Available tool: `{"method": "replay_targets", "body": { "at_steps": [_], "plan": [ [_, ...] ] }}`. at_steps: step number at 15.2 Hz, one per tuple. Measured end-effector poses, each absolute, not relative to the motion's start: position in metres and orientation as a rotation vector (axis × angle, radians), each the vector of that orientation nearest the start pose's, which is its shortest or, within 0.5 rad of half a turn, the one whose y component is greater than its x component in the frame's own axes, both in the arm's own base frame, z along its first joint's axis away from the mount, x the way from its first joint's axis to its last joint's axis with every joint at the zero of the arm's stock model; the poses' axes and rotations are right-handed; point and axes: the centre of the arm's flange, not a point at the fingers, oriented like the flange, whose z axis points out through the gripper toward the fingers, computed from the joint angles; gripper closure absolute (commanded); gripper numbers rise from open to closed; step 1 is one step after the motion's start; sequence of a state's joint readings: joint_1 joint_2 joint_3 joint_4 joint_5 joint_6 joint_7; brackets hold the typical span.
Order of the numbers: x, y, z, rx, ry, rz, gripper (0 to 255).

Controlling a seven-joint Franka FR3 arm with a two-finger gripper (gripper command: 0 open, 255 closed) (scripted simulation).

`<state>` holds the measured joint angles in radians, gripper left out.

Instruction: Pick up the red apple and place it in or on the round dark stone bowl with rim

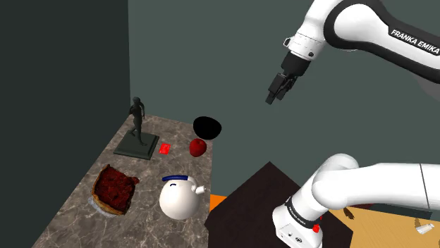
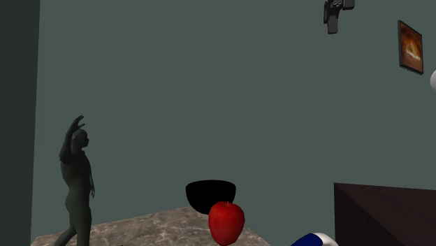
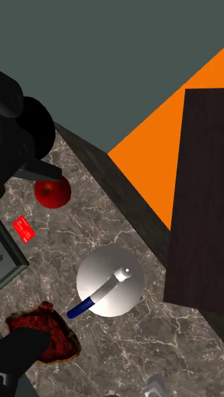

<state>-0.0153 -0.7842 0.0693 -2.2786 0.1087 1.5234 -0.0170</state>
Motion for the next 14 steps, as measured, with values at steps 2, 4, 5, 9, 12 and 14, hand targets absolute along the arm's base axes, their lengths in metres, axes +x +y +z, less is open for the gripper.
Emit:
{"method": "replay_targets", "body": {
  "at_steps": [2, 4, 5, 9, 12, 14],
  "plan": [
    [0.307, 0.036, 0.616, -3.080, -0.078, -0.039, 0],
    [0.321, 0.037, 0.601, -3.077, -0.038, -0.032, 0],
    [0.328, 0.038, 0.592, -3.075, -0.014, -0.028, 0],
    [0.361, 0.038, 0.551, -3.066, 0.085, -0.014, 0],
    [0.387, 0.037, 0.518, -3.057, 0.159, -0.003, 0],
    [0.402, 0.036, 0.498, -3.050, 0.209, 0.004, 0]
  ]
}}
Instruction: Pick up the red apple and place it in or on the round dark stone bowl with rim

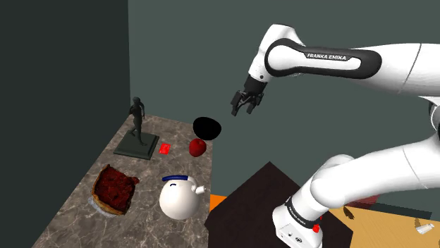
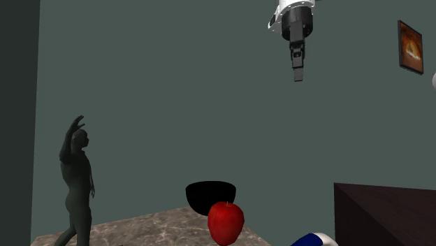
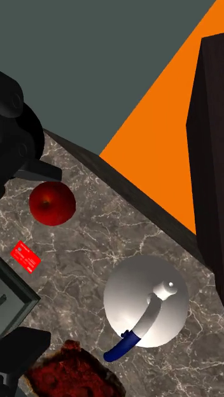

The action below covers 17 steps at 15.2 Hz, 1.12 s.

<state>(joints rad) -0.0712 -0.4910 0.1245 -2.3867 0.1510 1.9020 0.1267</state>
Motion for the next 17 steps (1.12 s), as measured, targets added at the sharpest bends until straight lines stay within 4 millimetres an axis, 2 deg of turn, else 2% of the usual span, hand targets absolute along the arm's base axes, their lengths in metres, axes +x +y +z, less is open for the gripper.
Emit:
{"method": "replay_targets", "body": {
  "at_steps": [6, 17],
  "plan": [
    [0.449, 0.032, 0.433, -3.024, 0.357, 0.025, 0],
    [0.529, 0.011, 0.312, -2.957, 0.622, 0.064, 0]
  ]
}}
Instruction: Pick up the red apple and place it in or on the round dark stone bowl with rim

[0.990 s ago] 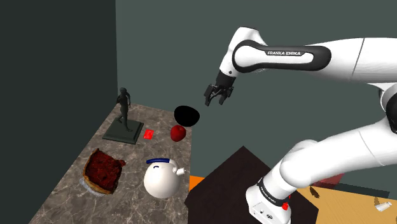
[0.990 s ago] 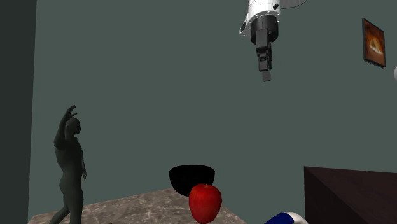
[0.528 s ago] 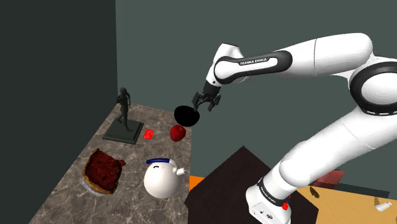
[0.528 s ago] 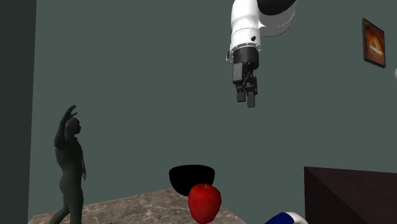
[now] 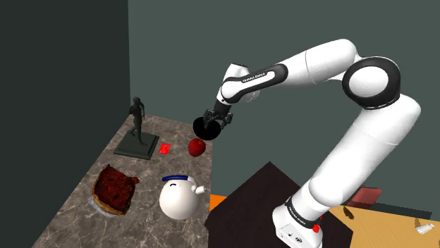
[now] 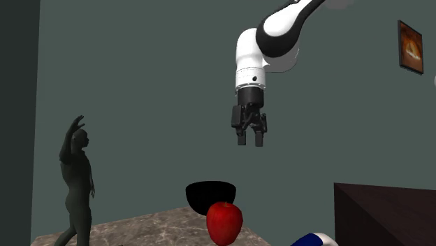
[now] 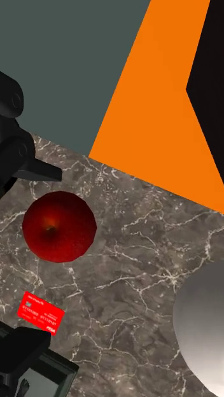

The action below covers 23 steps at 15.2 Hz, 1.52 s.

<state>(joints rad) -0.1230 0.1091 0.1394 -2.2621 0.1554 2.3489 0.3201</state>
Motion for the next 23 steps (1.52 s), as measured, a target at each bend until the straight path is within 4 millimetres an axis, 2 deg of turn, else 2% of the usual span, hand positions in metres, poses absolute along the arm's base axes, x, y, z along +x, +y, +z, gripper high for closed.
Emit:
{"method": "replay_targets", "body": {
  "at_steps": [9, 12, 18, 23],
  "plan": [
    [0.593, -0.014, 0.212, -2.885, 0.835, 0.093, 0],
    [0.602, -0.018, 0.186, -2.872, 0.870, 0.100, 0],
    [0.601, -0.014, 0.155, -2.870, 0.875, 0.100, 0],
    [0.601, -0.013, 0.151, -2.870, 0.875, 0.099, 0]
  ]
}}
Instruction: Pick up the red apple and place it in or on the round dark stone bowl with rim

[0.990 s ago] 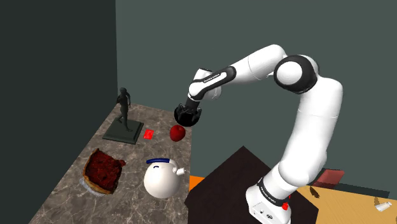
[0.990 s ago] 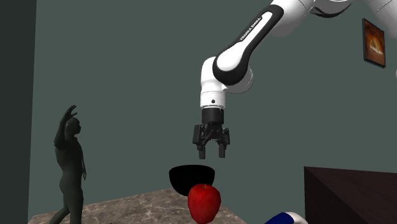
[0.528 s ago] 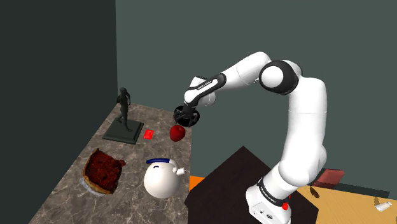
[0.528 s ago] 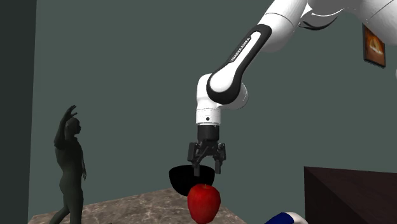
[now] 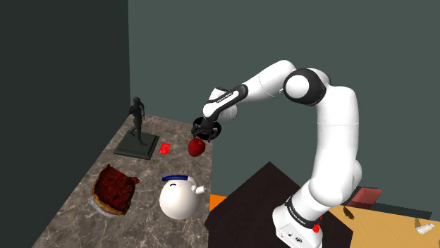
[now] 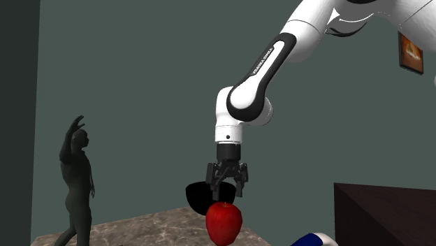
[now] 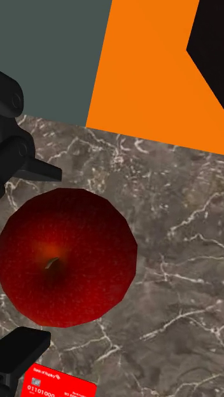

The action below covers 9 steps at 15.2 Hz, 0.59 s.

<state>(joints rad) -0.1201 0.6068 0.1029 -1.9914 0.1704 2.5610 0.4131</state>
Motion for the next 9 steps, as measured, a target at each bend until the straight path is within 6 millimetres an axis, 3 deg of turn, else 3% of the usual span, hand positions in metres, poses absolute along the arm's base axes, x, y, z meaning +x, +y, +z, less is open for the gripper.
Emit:
{"method": "replay_targets", "body": {
  "at_steps": [1, 2, 9],
  "plan": [
    [0.6013, -0.0132, 0.1508, -2.870, 0.875, 0.099, 0],
    [0.6013, -0.0132, 0.1508, -2.870, 0.875, 0.099, 255],
    [0.6013, -0.0134, 0.1509, -2.870, 0.876, 0.099, 255]
  ]
}}
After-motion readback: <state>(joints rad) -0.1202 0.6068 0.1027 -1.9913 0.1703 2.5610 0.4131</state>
